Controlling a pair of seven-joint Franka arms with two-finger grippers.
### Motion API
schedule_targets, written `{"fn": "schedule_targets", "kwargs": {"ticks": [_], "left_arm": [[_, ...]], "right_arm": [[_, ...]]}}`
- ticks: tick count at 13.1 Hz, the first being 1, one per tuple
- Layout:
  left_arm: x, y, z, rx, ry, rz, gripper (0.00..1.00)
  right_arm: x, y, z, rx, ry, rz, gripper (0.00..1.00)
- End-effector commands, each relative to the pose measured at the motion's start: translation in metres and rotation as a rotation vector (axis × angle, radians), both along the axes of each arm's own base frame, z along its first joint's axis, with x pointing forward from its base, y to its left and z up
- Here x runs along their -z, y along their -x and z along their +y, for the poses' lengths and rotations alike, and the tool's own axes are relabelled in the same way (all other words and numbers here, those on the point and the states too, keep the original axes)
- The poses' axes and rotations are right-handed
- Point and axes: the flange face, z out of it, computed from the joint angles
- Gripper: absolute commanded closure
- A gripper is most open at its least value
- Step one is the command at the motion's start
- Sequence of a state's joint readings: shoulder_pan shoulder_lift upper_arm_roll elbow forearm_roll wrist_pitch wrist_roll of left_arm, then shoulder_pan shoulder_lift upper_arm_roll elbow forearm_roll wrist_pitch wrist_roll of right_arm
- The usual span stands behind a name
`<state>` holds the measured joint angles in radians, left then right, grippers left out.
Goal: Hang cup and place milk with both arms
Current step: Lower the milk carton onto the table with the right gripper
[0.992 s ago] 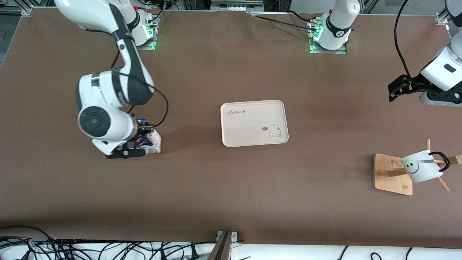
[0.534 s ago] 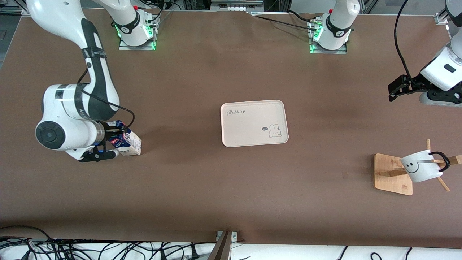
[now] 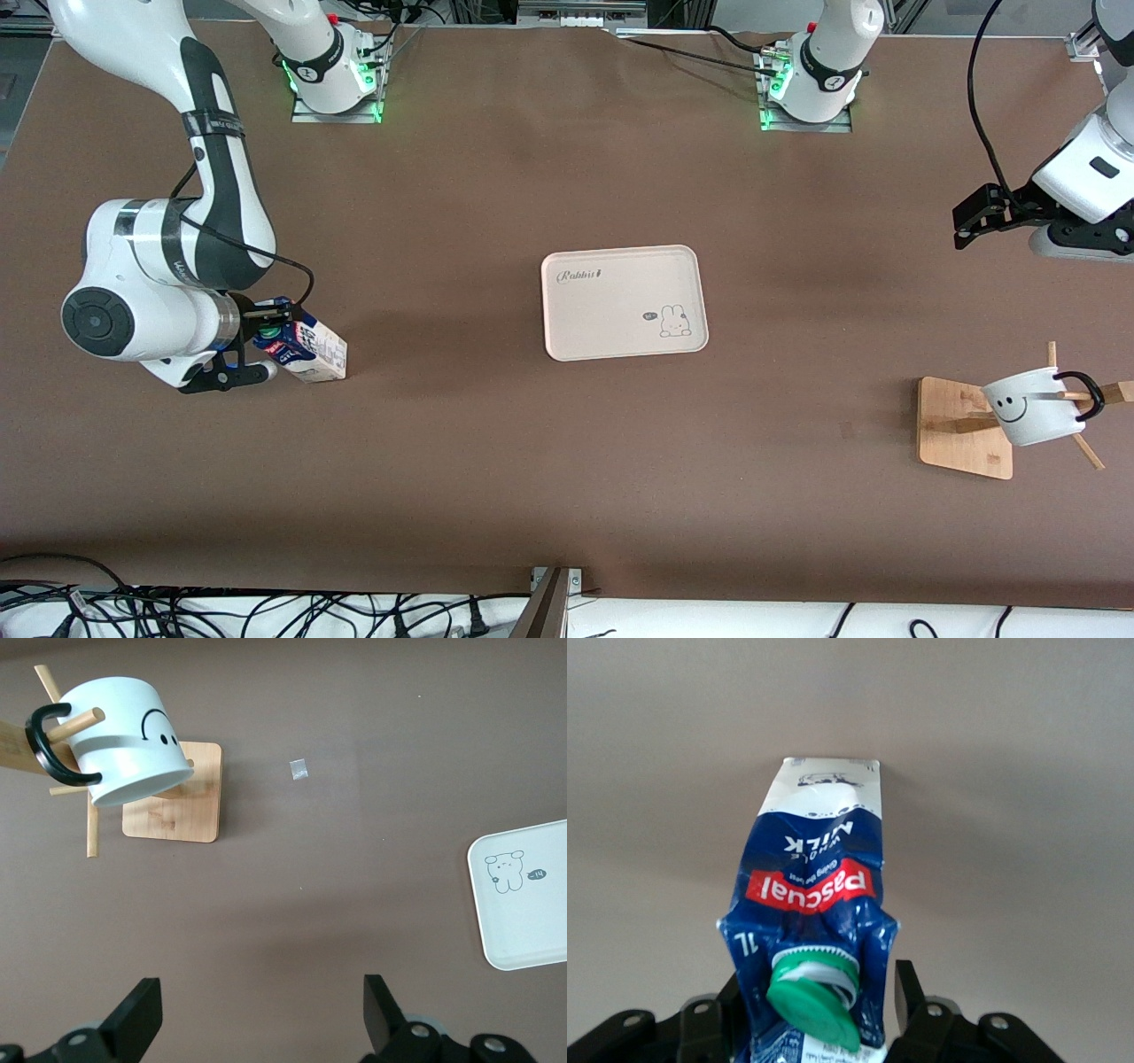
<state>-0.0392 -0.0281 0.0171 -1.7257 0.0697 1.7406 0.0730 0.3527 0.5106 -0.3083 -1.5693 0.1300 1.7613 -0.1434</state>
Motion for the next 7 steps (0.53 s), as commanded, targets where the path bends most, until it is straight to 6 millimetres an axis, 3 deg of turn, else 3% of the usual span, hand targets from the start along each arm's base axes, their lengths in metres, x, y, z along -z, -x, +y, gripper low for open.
{"fn": "schedule_targets", "kwargs": {"ticks": [1, 2, 3, 7], "left_arm": [[-0.004, 0.003, -0.001, -0.005, 0.007, -0.008, 0.00], [-0.004, 0.003, -0.001, -0.005, 0.007, -0.008, 0.00], [-0.004, 0.003, -0.001, -0.005, 0.007, -0.008, 0.00], [-0.003, 0.003, -0.001, -0.005, 0.007, -0.006, 0.00]], "right_arm": [[-0.010, -0.006, 0.003, 0.010, -0.046, -0.046, 0.17], [-0.016, -0.013, 0.008, 0.011, -0.062, -0.080, 0.03], [-0.025, -0.019, 0.013, 0.005, -0.068, -0.115, 0.00], [-0.074, -0.038, 0.029, -0.049, -0.083, -0.233, 0.00]]}}
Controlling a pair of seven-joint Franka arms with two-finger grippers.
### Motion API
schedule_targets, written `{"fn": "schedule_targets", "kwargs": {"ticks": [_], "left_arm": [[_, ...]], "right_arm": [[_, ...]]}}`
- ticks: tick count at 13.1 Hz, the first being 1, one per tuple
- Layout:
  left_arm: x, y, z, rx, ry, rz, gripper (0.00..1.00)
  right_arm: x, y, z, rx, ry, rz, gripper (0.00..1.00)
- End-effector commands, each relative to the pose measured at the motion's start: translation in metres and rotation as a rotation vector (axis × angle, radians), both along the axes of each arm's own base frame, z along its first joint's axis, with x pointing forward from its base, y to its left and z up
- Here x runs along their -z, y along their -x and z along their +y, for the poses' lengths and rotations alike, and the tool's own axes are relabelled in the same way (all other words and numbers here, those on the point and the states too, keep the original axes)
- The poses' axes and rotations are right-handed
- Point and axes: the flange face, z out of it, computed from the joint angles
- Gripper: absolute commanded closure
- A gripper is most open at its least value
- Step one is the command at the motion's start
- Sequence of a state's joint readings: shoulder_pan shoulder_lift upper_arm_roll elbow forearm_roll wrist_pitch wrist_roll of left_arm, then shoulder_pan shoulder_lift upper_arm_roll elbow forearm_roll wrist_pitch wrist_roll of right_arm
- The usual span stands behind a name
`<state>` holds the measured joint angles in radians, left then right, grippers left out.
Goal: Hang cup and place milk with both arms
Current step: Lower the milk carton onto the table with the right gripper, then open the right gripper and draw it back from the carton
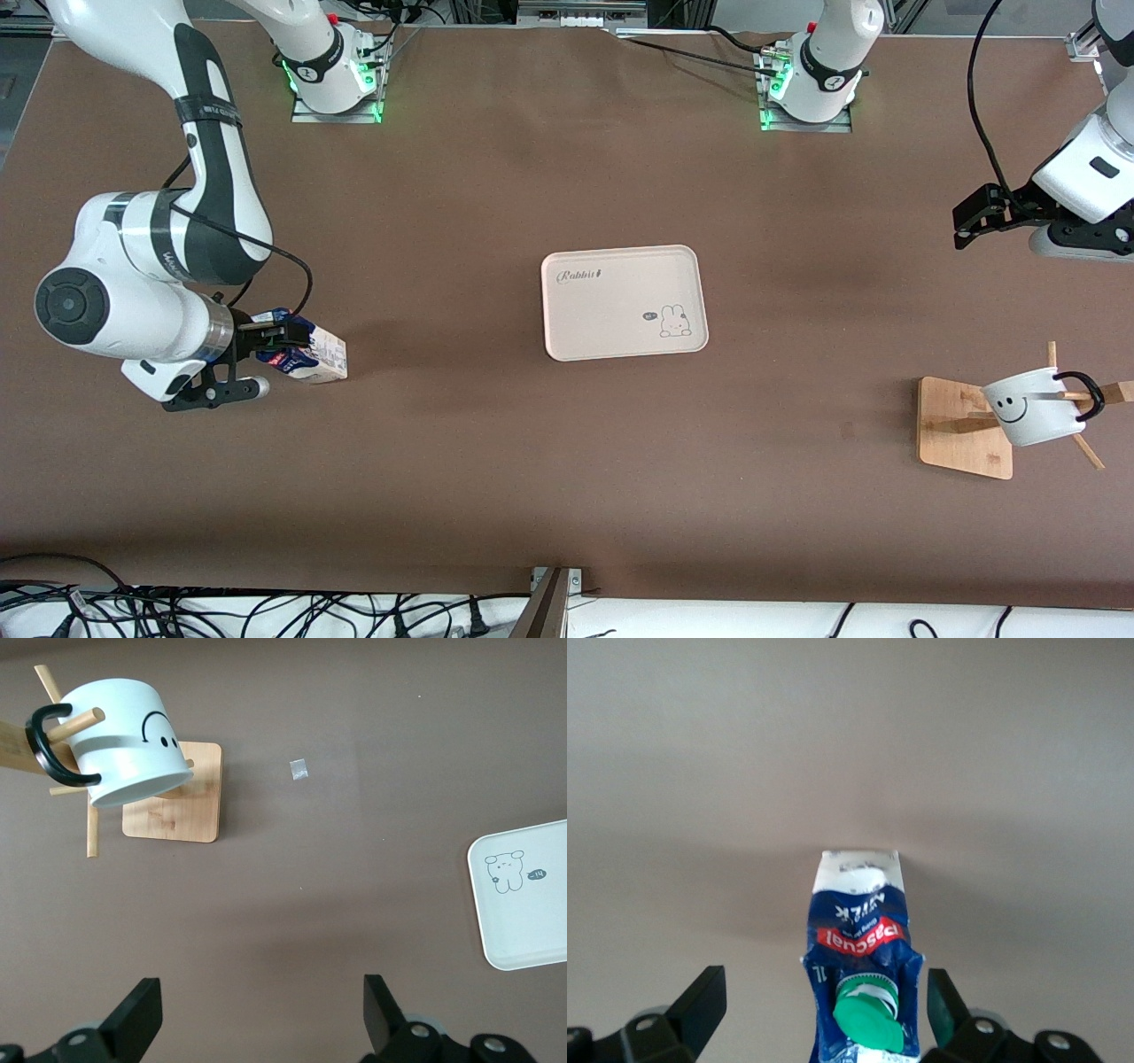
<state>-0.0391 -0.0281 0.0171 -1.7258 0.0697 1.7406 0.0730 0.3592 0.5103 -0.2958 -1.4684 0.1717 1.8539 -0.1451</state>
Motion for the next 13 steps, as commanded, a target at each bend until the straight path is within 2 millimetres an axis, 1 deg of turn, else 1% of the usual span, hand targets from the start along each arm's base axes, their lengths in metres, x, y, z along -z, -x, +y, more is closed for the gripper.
{"fn": "schedule_targets", "kwargs": {"ticks": [1, 2, 4, 5, 6, 7, 8, 10, 12, 13], "left_arm": [[-0.003, 0.003, -0.001, -0.005, 0.007, -0.006, 0.00], [-0.002, 0.003, -0.001, -0.004, 0.007, -0.005, 0.00], [-0.002, 0.003, -0.001, -0.004, 0.007, -0.005, 0.00], [-0.002, 0.003, -0.001, -0.004, 0.007, -0.003, 0.00], [-0.002, 0.003, -0.001, -0.004, 0.007, -0.005, 0.00], [-0.002, 0.003, -0.001, -0.004, 0.007, -0.005, 0.00], [-0.002, 0.003, -0.001, -0.004, 0.007, -0.005, 0.00], [-0.002, 0.003, -0.001, -0.005, 0.007, -0.005, 0.00], [-0.002, 0.003, -0.001, -0.005, 0.007, -0.005, 0.00], [-0.002, 0.003, -0.001, -0.005, 0.007, -0.005, 0.00]], "right_arm": [[-0.036, -0.009, 0.007, -0.031, -0.031, -0.061, 0.00], [-0.046, -0.009, 0.005, -0.026, -0.036, -0.072, 0.00], [-0.083, -0.003, 0.000, -0.023, -0.040, -0.110, 0.00], [-0.107, 0.003, -0.004, -0.019, -0.044, -0.138, 0.00], [-0.125, 0.016, -0.008, -0.015, -0.052, -0.110, 0.00], [-0.141, 0.029, -0.021, 0.015, -0.052, -0.072, 0.00], [-0.162, 0.042, -0.028, 0.051, -0.052, -0.056, 0.00], [-0.186, 0.064, -0.037, 0.071, -0.067, -0.037, 0.00], [-0.204, 0.086, -0.051, 0.087, -0.056, -0.036, 0.00], [-0.202, 0.099, -0.058, 0.089, -0.045, -0.030, 0.00]]}}
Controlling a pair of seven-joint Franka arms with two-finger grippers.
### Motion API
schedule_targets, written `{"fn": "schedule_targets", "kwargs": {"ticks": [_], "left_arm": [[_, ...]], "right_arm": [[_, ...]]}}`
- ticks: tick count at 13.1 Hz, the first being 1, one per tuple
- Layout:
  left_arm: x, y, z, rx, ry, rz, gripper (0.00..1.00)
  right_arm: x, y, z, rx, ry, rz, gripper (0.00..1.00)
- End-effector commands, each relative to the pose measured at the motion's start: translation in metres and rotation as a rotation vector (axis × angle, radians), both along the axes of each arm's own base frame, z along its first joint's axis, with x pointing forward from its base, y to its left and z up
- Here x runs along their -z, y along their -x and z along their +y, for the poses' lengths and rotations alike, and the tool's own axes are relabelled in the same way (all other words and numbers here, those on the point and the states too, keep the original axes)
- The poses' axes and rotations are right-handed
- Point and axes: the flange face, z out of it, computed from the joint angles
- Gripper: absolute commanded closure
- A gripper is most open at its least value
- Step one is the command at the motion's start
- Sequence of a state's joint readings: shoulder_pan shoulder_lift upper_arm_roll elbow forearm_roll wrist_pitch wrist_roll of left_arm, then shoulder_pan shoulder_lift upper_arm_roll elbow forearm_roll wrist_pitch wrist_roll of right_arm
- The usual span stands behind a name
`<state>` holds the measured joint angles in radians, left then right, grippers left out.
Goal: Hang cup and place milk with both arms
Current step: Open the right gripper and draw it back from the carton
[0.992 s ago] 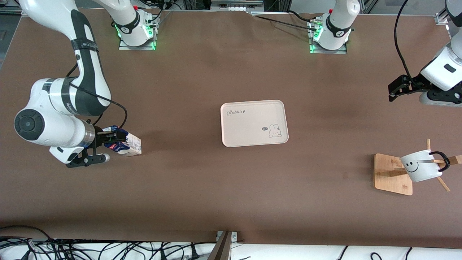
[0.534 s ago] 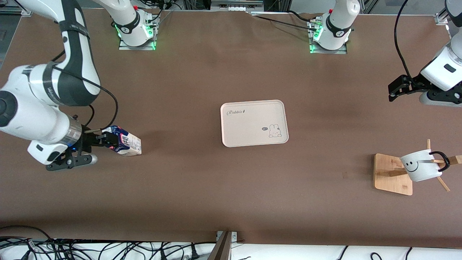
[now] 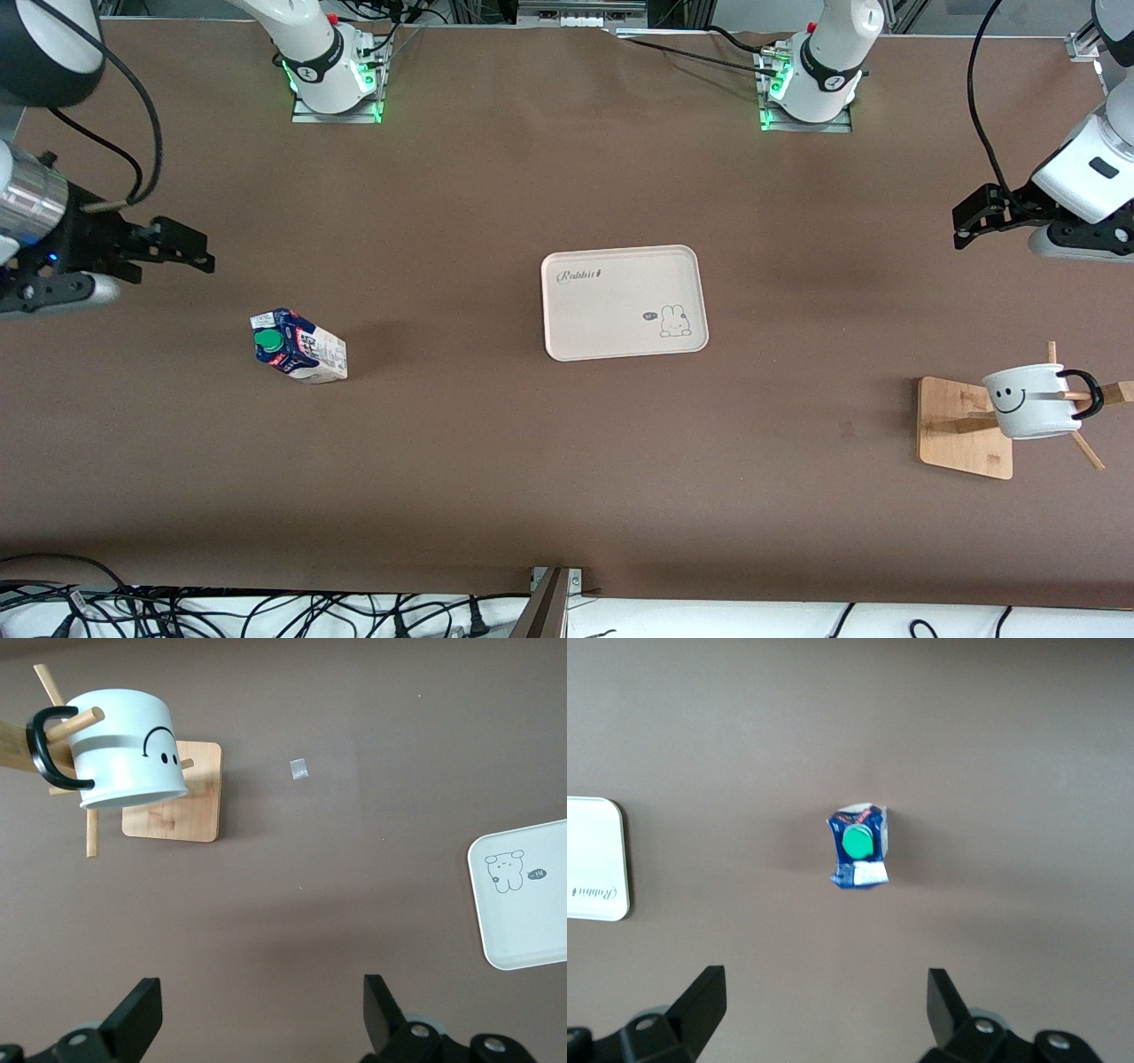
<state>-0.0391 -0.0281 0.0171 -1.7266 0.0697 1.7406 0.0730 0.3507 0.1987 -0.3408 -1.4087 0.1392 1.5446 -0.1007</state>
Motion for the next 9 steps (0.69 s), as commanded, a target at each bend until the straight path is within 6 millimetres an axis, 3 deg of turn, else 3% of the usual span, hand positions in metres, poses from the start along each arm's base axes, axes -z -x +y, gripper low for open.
{"fn": "schedule_targets", "kwargs": {"ticks": [1, 9], "left_arm": [[-0.0026, 0.0028, -0.0010, -0.005, 0.007, -0.006, 0.00], [-0.0018, 0.0030, -0.0010, -0.004, 0.007, -0.004, 0.00]], "right_arm": [[0.0038, 0.0353, -0.0142, 0.019, 0.020, 0.018, 0.00], [-0.0042, 0.0296, -0.0090, -0.014, 0.068, -0.025, 0.00]]}}
